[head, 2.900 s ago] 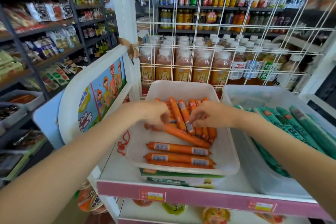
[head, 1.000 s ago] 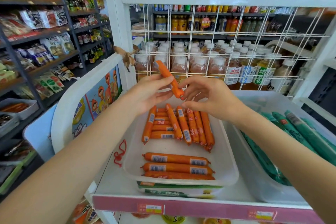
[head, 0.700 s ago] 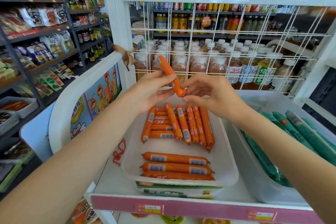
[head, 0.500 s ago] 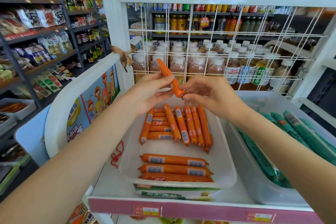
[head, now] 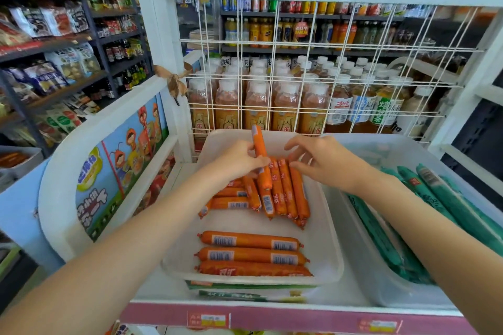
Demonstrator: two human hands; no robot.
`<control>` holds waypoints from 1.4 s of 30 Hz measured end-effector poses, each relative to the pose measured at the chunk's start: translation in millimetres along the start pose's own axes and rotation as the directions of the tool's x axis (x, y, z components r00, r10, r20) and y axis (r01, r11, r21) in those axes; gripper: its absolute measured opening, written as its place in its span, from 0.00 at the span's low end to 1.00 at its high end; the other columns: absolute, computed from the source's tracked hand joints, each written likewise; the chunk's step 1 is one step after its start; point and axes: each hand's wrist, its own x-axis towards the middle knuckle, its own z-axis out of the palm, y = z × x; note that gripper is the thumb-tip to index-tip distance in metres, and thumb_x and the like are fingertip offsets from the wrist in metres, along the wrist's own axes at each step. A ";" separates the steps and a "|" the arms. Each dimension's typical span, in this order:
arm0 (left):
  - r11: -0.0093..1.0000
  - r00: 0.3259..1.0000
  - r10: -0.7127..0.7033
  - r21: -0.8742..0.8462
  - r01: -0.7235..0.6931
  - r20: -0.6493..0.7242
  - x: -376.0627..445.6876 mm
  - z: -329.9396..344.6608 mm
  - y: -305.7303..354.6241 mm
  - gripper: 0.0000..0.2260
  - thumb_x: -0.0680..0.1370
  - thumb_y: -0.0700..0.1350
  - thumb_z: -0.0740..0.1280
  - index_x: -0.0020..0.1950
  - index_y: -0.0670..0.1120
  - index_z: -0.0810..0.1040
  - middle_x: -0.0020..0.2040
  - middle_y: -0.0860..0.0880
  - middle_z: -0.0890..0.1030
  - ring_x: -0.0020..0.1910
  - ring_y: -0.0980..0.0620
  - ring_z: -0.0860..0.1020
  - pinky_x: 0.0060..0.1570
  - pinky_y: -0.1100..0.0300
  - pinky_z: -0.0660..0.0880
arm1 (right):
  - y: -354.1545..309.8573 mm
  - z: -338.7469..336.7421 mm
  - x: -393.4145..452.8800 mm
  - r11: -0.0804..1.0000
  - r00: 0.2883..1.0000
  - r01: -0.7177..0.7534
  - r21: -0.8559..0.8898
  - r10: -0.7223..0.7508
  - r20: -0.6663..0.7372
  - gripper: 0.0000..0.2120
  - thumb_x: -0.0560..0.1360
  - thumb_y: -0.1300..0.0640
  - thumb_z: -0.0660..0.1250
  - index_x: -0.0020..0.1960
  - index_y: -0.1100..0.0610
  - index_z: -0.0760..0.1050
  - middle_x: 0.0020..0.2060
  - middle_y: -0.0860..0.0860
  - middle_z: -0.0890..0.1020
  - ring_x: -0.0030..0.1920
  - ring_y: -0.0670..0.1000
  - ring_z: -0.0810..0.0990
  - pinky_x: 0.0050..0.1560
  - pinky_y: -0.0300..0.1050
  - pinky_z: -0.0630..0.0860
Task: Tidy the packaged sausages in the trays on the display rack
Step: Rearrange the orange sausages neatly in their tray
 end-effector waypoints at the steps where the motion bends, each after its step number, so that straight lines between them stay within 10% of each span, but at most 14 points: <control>1: 0.997 1.000 0.001 0.072 -0.002 0.017 1.9 3.1 -3.3 0.17 0.76 0.45 0.65 0.64 0.42 0.72 0.55 0.44 0.79 0.50 0.48 0.79 0.53 0.53 0.77 | -0.6 0.0 -1.1 1.000 1.000 0.001 -0.012 0.000 0.021 0.13 0.76 0.58 0.64 0.60 0.55 0.71 0.49 0.51 0.81 0.44 0.45 0.77 0.47 0.37 0.74; 8: 0.829 0.945 0.133 0.489 -0.272 0.300 -22.6 -18.2 -25.7 0.14 0.75 0.46 0.67 0.60 0.46 0.76 0.57 0.49 0.79 0.55 0.53 0.77 0.59 0.54 0.73 | -10.6 7.7 -5.5 0.996 0.979 0.078 -0.039 -0.069 0.194 0.07 0.74 0.59 0.67 0.51 0.57 0.78 0.42 0.46 0.79 0.41 0.41 0.75 0.42 0.26 0.69; 12: 0.628 0.862 -0.099 0.703 -0.333 0.497 -42.6 -20.4 -32.1 0.17 0.74 0.47 0.68 0.63 0.46 0.75 0.58 0.50 0.78 0.55 0.53 0.76 0.55 0.60 0.73 | -25.8 19.8 -4.2 0.993 0.882 0.112 0.047 -0.122 0.455 0.04 0.72 0.59 0.70 0.47 0.56 0.81 0.37 0.42 0.80 0.36 0.36 0.76 0.42 0.28 0.73; 24: 0.486 0.845 -0.151 0.783 -0.389 0.513 -45.3 -11.6 -31.9 0.16 0.75 0.49 0.68 0.60 0.44 0.76 0.54 0.49 0.79 0.52 0.49 0.76 0.53 0.56 0.73 | -32.0 43.8 -16.2 0.962 0.774 0.165 -0.219 0.012 0.633 0.14 0.71 0.56 0.71 0.55 0.55 0.76 0.44 0.47 0.78 0.44 0.47 0.75 0.40 0.36 0.71; 30: 0.775 0.938 0.202 0.539 -0.329 0.281 -47.6 -48.3 -0.2 0.07 0.71 0.49 0.71 0.47 0.50 0.80 0.33 0.57 0.74 0.31 0.63 0.73 0.32 0.72 0.69 | -35.7 27.6 -14.7 0.987 0.923 0.090 -0.132 -0.033 0.383 0.07 0.73 0.57 0.68 0.49 0.57 0.79 0.42 0.50 0.80 0.40 0.45 0.74 0.35 0.28 0.66; 35: 0.925 0.939 0.337 0.209 -0.316 -0.070 -51.7 -51.6 7.6 0.11 0.67 0.46 0.76 0.46 0.49 0.78 0.40 0.54 0.81 0.40 0.59 0.79 0.42 0.66 0.75 | -37.9 1.3 -2.8 0.979 0.999 -0.003 0.205 0.010 -0.033 0.03 0.72 0.62 0.69 0.41 0.55 0.78 0.33 0.47 0.81 0.33 0.39 0.78 0.35 0.25 0.70; 39: 0.906 0.904 0.420 0.094 -0.412 -0.078 -54.4 -43.7 11.9 0.08 0.70 0.41 0.73 0.43 0.52 0.78 0.40 0.53 0.82 0.38 0.63 0.80 0.40 0.72 0.75 | -48.4 -17.5 3.5 0.832 0.975 0.065 0.552 0.065 -0.212 0.02 0.73 0.62 0.68 0.45 0.59 0.78 0.38 0.55 0.83 0.34 0.47 0.81 0.35 0.38 0.78; 42: 0.870 0.877 0.480 0.143 -0.473 -0.020 -58.0 -38.6 17.0 0.06 0.72 0.41 0.71 0.46 0.51 0.79 0.38 0.55 0.81 0.37 0.61 0.80 0.40 0.74 0.73 | -52.2 -25.1 5.2 0.866 0.946 0.232 0.443 -0.095 -0.310 0.12 0.71 0.62 0.71 0.53 0.57 0.77 0.41 0.52 0.82 0.38 0.47 0.81 0.40 0.38 0.79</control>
